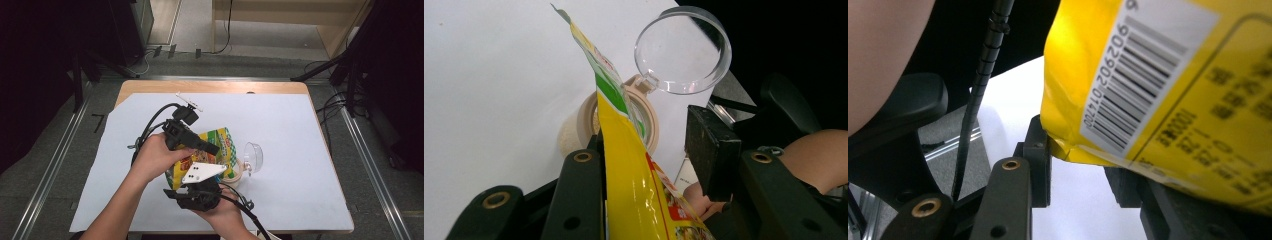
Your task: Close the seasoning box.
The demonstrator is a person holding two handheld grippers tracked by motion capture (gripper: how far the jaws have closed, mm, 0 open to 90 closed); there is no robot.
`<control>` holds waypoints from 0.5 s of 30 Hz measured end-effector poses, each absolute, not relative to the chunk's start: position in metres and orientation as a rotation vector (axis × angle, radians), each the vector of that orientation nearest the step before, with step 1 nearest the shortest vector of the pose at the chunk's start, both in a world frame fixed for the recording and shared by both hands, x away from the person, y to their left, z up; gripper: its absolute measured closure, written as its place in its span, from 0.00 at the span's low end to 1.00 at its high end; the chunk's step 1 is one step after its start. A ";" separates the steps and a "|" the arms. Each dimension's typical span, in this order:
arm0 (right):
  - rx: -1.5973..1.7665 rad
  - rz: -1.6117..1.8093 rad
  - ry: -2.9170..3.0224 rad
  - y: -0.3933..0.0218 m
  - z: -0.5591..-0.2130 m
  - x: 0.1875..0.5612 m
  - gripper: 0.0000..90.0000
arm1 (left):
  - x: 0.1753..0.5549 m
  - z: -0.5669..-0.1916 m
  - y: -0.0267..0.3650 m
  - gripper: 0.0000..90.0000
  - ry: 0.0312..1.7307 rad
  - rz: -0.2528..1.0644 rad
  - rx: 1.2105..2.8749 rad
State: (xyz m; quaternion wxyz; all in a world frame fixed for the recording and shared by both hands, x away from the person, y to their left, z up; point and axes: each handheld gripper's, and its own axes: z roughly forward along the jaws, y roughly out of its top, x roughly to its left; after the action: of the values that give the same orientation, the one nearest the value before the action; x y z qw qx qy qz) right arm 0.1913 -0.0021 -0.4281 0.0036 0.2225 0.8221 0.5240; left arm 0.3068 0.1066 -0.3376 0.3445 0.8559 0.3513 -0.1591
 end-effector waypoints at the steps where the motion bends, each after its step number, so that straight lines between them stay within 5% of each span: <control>1: 0.694 1.645 2.573 -0.002 -0.428 0.191 0.75 | 0.307 -0.337 0.107 0.69 0.913 -0.415 2.220; 15: 0.700 1.640 2.573 -0.001 -0.427 0.189 0.75 | 0.305 -0.336 0.106 0.69 0.906 -0.399 2.231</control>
State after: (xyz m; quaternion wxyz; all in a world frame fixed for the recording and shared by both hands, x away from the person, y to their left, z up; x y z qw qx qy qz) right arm 0.1890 -0.0014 -0.4266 0.0054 0.2235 0.8219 0.5240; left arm 0.3048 0.1063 -0.3360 0.3431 0.8586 0.3486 -0.1534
